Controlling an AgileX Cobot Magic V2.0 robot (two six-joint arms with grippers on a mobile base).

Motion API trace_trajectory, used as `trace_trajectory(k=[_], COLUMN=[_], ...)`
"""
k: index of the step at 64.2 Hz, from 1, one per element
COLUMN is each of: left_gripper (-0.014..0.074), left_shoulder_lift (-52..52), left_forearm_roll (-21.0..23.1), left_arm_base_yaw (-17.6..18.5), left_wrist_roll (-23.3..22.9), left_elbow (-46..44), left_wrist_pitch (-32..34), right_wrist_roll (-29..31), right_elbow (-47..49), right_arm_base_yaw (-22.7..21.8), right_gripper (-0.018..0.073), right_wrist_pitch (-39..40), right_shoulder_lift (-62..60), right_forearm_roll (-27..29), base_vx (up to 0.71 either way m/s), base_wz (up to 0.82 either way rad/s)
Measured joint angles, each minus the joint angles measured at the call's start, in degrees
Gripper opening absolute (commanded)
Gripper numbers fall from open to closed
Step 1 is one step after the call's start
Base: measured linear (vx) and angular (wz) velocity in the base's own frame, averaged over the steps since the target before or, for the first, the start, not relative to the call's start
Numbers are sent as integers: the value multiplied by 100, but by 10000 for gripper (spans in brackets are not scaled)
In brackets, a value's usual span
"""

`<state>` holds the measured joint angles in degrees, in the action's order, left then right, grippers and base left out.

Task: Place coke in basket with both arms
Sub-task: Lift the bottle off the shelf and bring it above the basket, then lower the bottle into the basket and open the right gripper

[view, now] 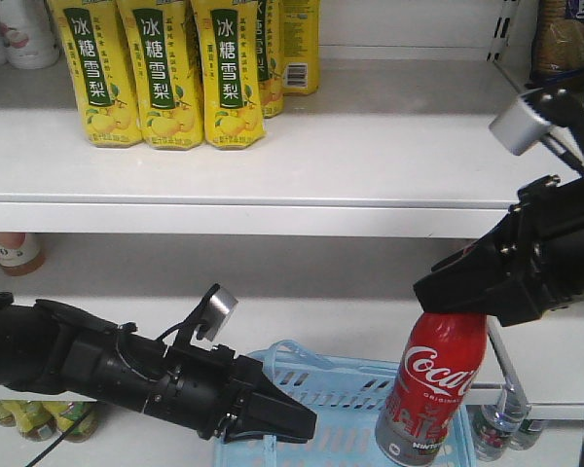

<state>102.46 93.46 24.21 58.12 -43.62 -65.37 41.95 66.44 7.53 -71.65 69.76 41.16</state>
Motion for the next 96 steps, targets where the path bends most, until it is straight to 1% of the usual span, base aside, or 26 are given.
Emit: trace_trajectory(k=[13, 29, 36, 43, 51, 55, 62, 69, 81, 88, 96], left_gripper=[-6, -6, -6, -6, -6, -6, -6, -6, -6, -6, -6], left_shoulder_lift=[0, 0, 0, 0, 0, 0, 0, 0, 0, 0, 0], left_forearm_roll=[0, 0, 0, 0, 0, 0, 0, 0, 0, 0, 0], left_arm_base_yaw=[0, 0, 0, 0, 0, 0, 0, 0, 0, 0, 0], left_wrist_roll=[0, 0, 0, 0, 0, 0, 0, 0, 0, 0, 0], left_elbow=[0, 0, 0, 0, 0, 0, 0, 0, 0, 0, 0], left_wrist_pitch=[0, 0, 0, 0, 0, 0, 0, 0, 0, 0, 0], right_wrist_roll=[-17, -12, -12, -12, -126, -283, -616, -872, -963, -968, -985], right_elbow=[0, 0, 11, 18, 18, 18, 25, 25, 25, 25, 25], right_arm_base_yaw=[0, 24, 276, 834, 1311, 1429, 1477, 1484, 1484, 1484, 1484], right_gripper=[-5, -5, -5, -5, -5, -5, -3, 3, 48, 97, 176], right_wrist_pitch=[20, 75, 169, 218, 288, 471, 681, 666, 544, 474, 474], right_shoulder_lift=[624, 1275, 1518, 1733, 1846, 1853, 1853, 1853, 1853, 1853, 1853], right_forearm_roll=[-415, -517, -753, -1041, -1252, -1396, -1738, -1952, -1972, -1972, -1972], base_vx=[0, 0, 0, 0, 0, 0, 0, 0, 0, 0, 0], base_wz=[0, 0, 0, 0, 0, 0, 0, 0, 0, 0, 0])
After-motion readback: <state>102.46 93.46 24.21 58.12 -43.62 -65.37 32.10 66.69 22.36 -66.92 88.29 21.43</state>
